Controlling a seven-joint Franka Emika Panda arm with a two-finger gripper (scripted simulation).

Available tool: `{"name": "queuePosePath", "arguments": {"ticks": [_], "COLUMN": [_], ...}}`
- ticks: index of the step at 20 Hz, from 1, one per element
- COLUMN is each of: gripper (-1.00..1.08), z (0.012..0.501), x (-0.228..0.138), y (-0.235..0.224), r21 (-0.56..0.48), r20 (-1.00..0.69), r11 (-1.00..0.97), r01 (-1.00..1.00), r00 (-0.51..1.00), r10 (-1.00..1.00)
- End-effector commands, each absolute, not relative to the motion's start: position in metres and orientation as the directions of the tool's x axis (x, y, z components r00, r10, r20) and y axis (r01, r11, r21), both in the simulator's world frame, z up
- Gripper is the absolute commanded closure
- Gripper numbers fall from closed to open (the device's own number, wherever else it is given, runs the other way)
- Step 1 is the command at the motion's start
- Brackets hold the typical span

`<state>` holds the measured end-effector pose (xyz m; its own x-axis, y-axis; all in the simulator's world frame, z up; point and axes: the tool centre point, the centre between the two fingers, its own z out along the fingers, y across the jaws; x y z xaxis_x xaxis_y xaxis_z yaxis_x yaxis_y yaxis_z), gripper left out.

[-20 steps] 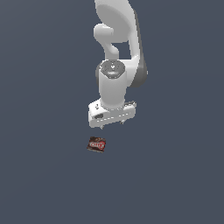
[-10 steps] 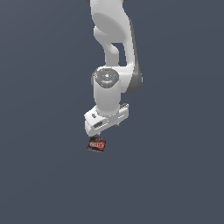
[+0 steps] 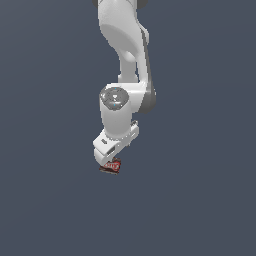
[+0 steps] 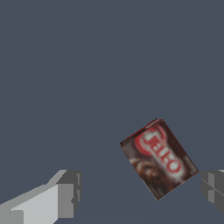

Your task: Pick up the object and move it to a goal position.

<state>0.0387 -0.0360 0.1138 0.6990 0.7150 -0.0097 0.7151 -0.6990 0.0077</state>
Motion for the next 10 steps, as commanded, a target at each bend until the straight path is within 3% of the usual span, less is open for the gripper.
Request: {"name": "queuePosePath", "arguments": {"ticks": [1, 10], "gripper": [-0.92, -0.92], "z": [0.109, 0.091], "x": [0.041, 0.049], "y": [-0.041, -0.058], "r21": [0.007, 0.002], "r20": [-0.010, -0.009], "r11": [-0.652, -0.468], "r01": [0.758, 0.884], "r00": [0.652, 0.468], "r10": [0.758, 0.884]}}
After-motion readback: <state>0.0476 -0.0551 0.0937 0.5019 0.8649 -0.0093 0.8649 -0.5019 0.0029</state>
